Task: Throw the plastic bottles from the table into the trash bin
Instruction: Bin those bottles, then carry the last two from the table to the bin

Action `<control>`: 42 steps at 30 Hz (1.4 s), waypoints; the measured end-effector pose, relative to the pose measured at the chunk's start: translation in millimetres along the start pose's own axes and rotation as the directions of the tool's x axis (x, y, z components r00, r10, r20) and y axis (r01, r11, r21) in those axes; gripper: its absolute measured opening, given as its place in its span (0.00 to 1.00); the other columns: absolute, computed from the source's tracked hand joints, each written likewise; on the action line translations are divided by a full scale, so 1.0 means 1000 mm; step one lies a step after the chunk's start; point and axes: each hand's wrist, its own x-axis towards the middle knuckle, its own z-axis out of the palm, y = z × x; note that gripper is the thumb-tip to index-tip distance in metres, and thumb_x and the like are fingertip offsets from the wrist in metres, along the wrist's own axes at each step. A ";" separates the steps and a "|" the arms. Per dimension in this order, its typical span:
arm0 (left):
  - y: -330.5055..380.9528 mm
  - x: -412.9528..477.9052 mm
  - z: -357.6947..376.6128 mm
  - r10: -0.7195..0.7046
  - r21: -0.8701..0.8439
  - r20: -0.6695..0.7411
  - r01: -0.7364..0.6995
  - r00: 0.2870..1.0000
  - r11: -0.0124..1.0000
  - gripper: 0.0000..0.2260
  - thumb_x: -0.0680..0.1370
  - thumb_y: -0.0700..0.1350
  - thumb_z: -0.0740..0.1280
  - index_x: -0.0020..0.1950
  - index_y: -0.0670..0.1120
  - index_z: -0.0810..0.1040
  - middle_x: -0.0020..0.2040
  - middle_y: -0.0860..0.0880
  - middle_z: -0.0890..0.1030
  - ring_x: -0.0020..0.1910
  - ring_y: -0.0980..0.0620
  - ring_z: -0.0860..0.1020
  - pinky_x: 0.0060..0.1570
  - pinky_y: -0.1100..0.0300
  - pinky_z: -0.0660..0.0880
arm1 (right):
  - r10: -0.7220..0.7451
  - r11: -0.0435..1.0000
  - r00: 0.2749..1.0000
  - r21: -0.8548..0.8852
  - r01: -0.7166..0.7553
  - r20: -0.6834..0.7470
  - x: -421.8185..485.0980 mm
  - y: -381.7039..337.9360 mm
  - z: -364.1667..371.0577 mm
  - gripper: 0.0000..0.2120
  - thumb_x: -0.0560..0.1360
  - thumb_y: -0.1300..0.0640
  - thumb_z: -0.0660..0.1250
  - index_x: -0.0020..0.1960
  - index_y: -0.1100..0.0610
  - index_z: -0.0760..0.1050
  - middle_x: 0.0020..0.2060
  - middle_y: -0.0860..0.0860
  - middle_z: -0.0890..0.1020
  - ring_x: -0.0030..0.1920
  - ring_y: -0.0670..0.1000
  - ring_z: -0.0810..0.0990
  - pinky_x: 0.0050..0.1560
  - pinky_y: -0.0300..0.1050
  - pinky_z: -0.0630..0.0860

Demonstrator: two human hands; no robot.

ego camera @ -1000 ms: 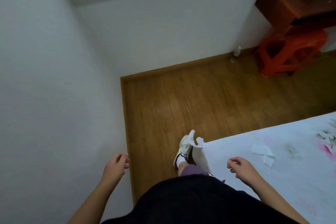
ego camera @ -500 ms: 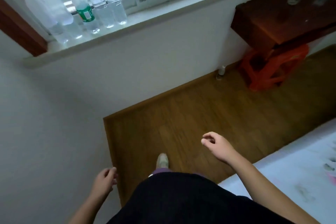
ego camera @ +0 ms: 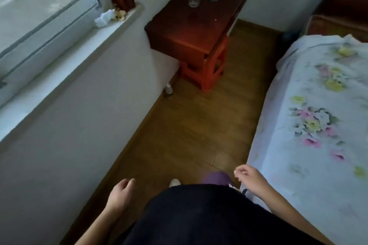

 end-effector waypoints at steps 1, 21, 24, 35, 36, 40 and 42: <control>0.034 0.011 0.000 0.045 0.032 0.026 -0.046 0.999 0.998 0.16 0.81 0.54 0.63 0.46 0.42 0.81 0.34 0.48 0.82 0.34 0.47 0.80 0.37 0.48 0.77 | 0.029 0.999 0.999 0.042 -0.028 -0.030 0.002 0.004 -0.006 0.08 0.77 0.48 0.66 0.52 0.50 0.79 0.49 0.49 0.83 0.51 0.50 0.82 0.54 0.46 0.76; 0.390 0.150 0.101 0.222 0.085 0.098 -0.230 0.970 0.969 0.10 0.82 0.51 0.63 0.47 0.48 0.80 0.45 0.45 0.86 0.45 0.44 0.85 0.49 0.43 0.80 | 0.059 0.988 0.998 0.143 -0.060 0.014 0.218 -0.137 -0.220 0.13 0.78 0.44 0.63 0.58 0.49 0.76 0.53 0.47 0.81 0.54 0.48 0.80 0.57 0.46 0.76; 0.426 0.158 0.095 0.247 0.027 0.026 -0.248 0.969 0.968 0.07 0.82 0.51 0.63 0.49 0.52 0.79 0.44 0.48 0.86 0.45 0.47 0.85 0.50 0.43 0.80 | -0.064 0.993 0.998 0.104 0.062 0.015 0.253 -0.216 -0.256 0.17 0.79 0.43 0.61 0.64 0.50 0.73 0.55 0.47 0.79 0.54 0.48 0.78 0.51 0.43 0.74; 0.603 0.254 0.047 0.382 -0.103 -0.149 -0.398 0.912 0.911 0.13 0.78 0.57 0.63 0.58 0.53 0.79 0.51 0.52 0.84 0.53 0.50 0.83 0.54 0.45 0.80 | -0.409 0.911 0.902 -0.006 0.413 -0.135 0.362 -0.443 -0.335 0.19 0.79 0.45 0.63 0.67 0.51 0.73 0.55 0.44 0.80 0.53 0.43 0.79 0.53 0.40 0.74; 0.620 0.263 0.045 0.397 -0.103 -0.141 -0.413 0.907 0.905 0.14 0.79 0.56 0.64 0.60 0.52 0.78 0.53 0.51 0.83 0.54 0.50 0.82 0.55 0.46 0.80 | -0.427 0.903 0.893 -0.020 0.429 -0.145 0.370 -0.459 -0.341 0.19 0.79 0.45 0.64 0.67 0.51 0.73 0.55 0.44 0.80 0.53 0.43 0.78 0.51 0.38 0.73; 0.686 0.296 0.036 0.453 -0.036 -0.167 -0.465 0.876 0.885 0.18 0.79 0.57 0.65 0.65 0.51 0.76 0.54 0.52 0.82 0.54 0.51 0.81 0.53 0.52 0.79 | -0.443 0.894 0.874 -0.034 0.446 -0.201 0.406 -0.507 -0.366 0.21 0.78 0.44 0.65 0.68 0.52 0.72 0.59 0.46 0.81 0.55 0.44 0.79 0.52 0.39 0.74; 0.719 0.309 0.034 0.457 -0.034 -0.165 -0.468 0.874 0.883 0.20 0.78 0.58 0.67 0.66 0.51 0.75 0.55 0.53 0.81 0.53 0.52 0.81 0.48 0.57 0.77 | -0.445 0.892 0.862 -0.036 0.451 -0.243 0.425 -0.528 -0.381 0.24 0.77 0.43 0.66 0.69 0.52 0.71 0.60 0.47 0.80 0.57 0.46 0.80 0.56 0.42 0.76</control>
